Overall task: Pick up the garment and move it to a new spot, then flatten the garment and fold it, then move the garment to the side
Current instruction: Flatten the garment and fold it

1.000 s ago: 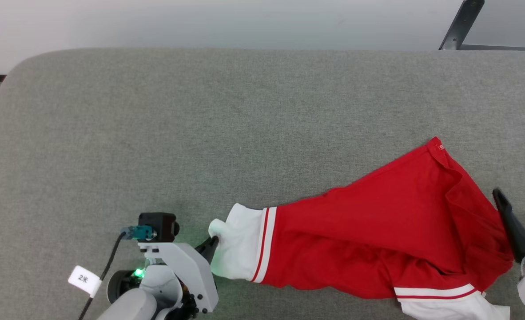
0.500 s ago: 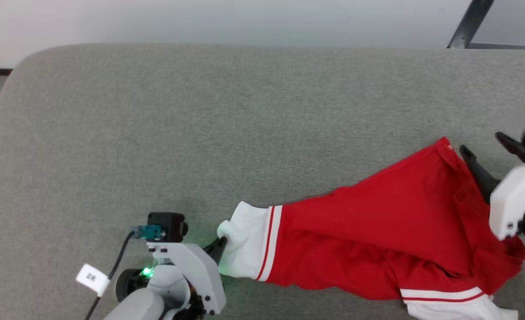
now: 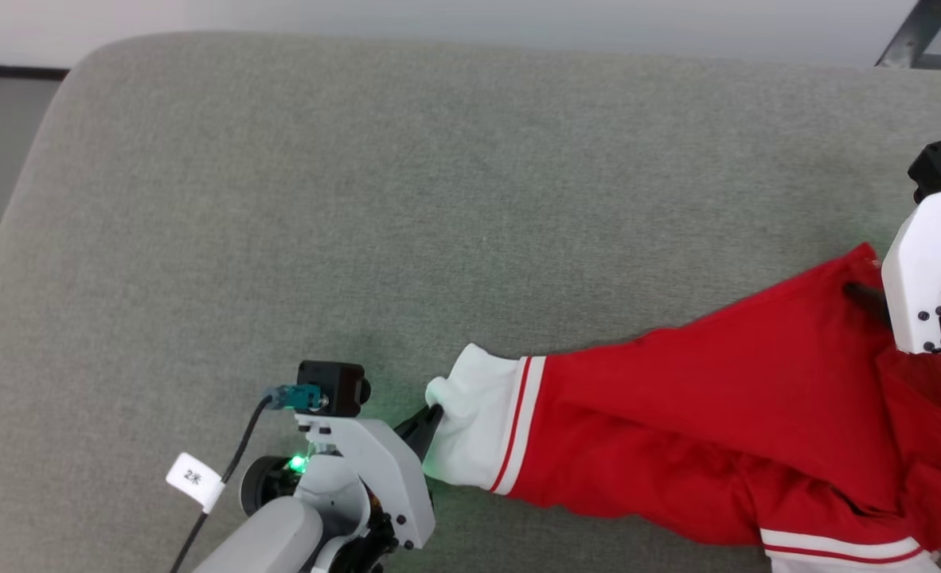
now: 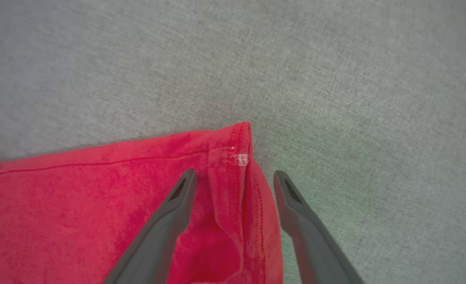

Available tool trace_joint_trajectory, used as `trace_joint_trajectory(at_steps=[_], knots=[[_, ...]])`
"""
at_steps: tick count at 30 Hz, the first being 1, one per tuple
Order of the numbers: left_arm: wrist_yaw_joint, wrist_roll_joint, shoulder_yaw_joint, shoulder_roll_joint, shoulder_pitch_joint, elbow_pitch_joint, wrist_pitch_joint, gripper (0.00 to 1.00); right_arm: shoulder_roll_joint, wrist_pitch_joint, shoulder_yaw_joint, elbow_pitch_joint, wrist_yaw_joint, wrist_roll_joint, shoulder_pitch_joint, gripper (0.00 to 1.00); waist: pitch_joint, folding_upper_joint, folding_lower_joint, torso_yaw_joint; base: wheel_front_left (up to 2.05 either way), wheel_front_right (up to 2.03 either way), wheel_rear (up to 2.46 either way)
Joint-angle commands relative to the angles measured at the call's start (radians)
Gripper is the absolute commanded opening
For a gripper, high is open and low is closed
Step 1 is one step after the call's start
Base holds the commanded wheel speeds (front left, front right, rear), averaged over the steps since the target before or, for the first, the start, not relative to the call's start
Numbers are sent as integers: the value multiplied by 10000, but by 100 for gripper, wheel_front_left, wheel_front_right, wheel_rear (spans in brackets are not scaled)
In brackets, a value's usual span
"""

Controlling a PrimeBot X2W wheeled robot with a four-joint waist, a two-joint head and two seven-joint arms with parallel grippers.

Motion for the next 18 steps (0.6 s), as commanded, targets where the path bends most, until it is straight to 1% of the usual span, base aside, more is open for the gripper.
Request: trace_joint_trajectory(at_steps=[1, 5, 6, 7, 8, 12, 18], knots=[[-60, 15, -16, -49, -49, 109, -20, 0, 21, 233, 118, 358, -7, 105, -294, 100, 167, 0, 0, 156, 0, 0, 0], [-107, 29, -42, -125, -181, 252, -50, 0, 199, 858, 281, 1319, -7, 445, -678, 100, 305, 0, 0, 298, 0, 0, 0], [-126, 29, -48, -134, -198, 293, -53, 0, 264, 968, 320, 1540, -7, 496, -724, 73, 321, 0, 0, 322, 0, 0, 0], [-113, 30, -52, -135, -222, 326, -43, 0, 294, 1089, 396, 1745, -7, 471, -780, 28, 346, 0, 0, 345, 0, 0, 0], [-116, 42, -65, -134, -252, 360, -48, 0, 330, 1191, 476, 1889, -7, 520, -823, 0, 362, 0, 0, 365, 0, 0, 0], [-152, 106, -102, -105, -293, 493, -72, 0, 310, 1447, 637, 2268, -7, 650, -1084, 0, 386, 0, 0, 372, 0, 0, 0], [-85, 48, -119, 18, -359, 561, 139, 0, 351, 1324, 594, 2374, -7, 925, -1578, 0, 162, 0, 0, 191, 0, 0, 0]])
